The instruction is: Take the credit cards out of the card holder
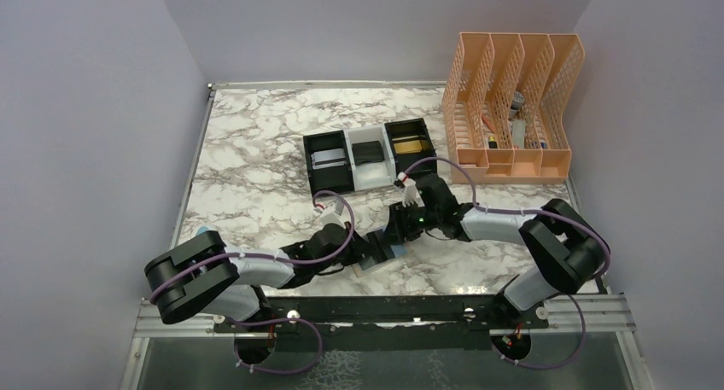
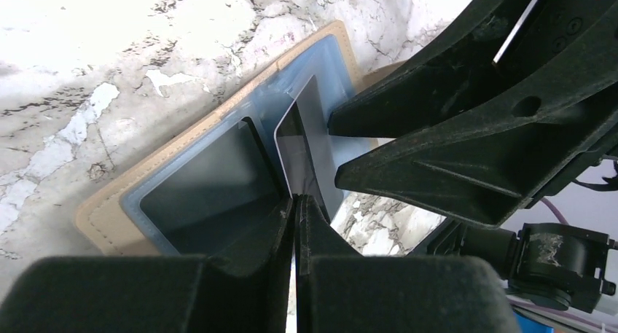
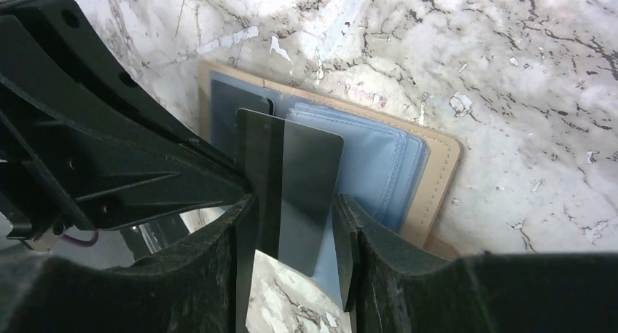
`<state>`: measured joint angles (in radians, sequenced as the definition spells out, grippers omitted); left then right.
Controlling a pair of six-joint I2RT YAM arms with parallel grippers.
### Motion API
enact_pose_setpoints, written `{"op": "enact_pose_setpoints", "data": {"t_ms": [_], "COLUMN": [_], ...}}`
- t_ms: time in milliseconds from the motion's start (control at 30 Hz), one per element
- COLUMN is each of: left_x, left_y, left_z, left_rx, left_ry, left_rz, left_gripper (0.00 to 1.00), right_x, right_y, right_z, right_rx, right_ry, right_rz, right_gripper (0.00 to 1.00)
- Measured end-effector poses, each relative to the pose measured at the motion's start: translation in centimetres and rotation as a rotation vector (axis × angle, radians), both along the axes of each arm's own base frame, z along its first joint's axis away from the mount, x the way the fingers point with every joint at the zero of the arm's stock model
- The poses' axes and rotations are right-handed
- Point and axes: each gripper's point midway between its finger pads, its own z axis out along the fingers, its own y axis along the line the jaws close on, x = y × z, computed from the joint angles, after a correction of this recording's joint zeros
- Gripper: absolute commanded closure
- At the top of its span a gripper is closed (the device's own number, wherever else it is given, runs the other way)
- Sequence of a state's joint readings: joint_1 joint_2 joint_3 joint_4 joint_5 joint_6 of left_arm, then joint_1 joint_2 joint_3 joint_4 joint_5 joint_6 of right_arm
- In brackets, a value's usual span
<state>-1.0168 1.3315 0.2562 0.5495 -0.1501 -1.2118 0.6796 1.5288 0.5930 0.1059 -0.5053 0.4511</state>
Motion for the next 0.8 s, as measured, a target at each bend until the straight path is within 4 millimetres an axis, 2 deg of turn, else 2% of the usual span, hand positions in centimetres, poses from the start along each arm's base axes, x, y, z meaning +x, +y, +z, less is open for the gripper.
{"op": "enact_pose_setpoints", "data": {"t_ms": [400, 800], "left_x": [0.0, 0.3], "left_y": [-0.1, -0.7], "left_z": [-0.8, -1.2], "left_rx": [0.005, -0.07], "left_ry": [0.037, 0.073], "left_rz": [0.019, 0.062], "left_gripper": [0.83, 0.81], "right_x": [-0.3, -0.2], "right_y": [0.2, 0.1], "right_z": [-0.3, -0.2], "right_rx": [0.082, 0.099], "right_ry": [0.003, 0.007], "right_rz": [-0.04, -0.074], "right_gripper": [0.58, 0.58]}}
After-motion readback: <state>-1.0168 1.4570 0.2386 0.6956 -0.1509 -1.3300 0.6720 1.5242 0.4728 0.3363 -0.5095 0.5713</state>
